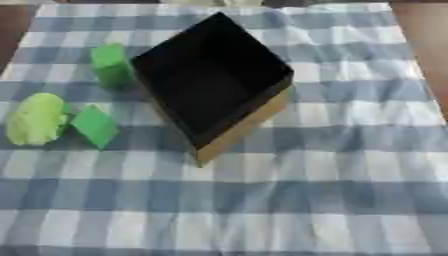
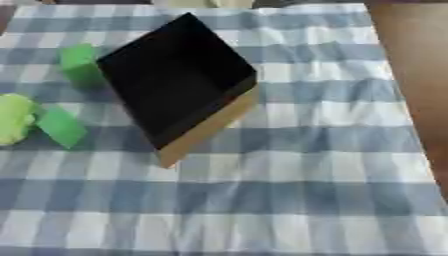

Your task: Pick up objects on the table and place them in the box.

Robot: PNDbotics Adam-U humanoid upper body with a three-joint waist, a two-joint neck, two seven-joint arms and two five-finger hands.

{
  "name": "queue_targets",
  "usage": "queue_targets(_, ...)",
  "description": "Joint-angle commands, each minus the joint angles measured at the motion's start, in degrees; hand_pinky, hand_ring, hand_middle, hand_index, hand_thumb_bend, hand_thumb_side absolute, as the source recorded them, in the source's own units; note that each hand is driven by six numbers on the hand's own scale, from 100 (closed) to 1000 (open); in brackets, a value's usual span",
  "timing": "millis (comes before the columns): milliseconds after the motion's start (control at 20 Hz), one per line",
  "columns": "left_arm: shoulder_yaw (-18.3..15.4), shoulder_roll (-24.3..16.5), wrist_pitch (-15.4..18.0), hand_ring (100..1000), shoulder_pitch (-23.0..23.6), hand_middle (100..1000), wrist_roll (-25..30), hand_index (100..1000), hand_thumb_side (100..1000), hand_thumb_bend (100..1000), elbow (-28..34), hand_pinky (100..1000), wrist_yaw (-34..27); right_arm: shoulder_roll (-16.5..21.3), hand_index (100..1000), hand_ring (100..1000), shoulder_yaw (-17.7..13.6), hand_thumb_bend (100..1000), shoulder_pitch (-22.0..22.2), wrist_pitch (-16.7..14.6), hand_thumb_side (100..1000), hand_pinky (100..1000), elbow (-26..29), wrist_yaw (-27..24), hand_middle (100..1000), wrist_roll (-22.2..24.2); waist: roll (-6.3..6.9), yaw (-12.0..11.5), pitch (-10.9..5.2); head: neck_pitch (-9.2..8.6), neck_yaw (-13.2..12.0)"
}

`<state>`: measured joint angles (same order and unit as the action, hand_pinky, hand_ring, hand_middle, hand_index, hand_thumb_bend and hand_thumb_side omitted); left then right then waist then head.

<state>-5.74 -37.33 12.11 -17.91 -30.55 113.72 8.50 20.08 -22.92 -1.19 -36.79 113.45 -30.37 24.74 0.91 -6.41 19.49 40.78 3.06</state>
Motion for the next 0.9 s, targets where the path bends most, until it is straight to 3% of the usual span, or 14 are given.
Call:
queue_targets(50,-0.6,-2.7,0.1,795,-0.1,777,0.4,888,705,303,0.9,841,0.5,1.3,886,982,-0.4,100,0.5,-0.7,549,879,1.1,-0.3,461,0.4,-0.94,0.1,-0.18,1.21,0.0)
queue_targets(300,-0.4,-3.6,-0.3,796,0.5,779,0.9,890,712,301,0.9,842,0.9,1.1,886,984,-0.3,100,1.8,-1.3,547,879,1.1,-0.2,458,1.0,-1.01,0.4,-0.39,2.53,-0.4)
queue_targets(550,-0.1,-5.7,-1.0,796,1.2,780,1.6,890,715,300,0.9,842,1.7,1.2,885,984,-0.3,100,2.9,-2.2,544,879,1.1,0.1,454,1.4,-1.04,0.6,-0.53,2.59,-0.5)
queue_targets(900,1.2,-12.4,-4.4,800,1.9,780,4.7,886,709,318,0.9,844,4.9,1.4,885,987,-0.2,100,4.1,-3.0,542,879,1.1,1.0,450,1.7,-0.79,0.5,-0.76,2.39,-0.1)
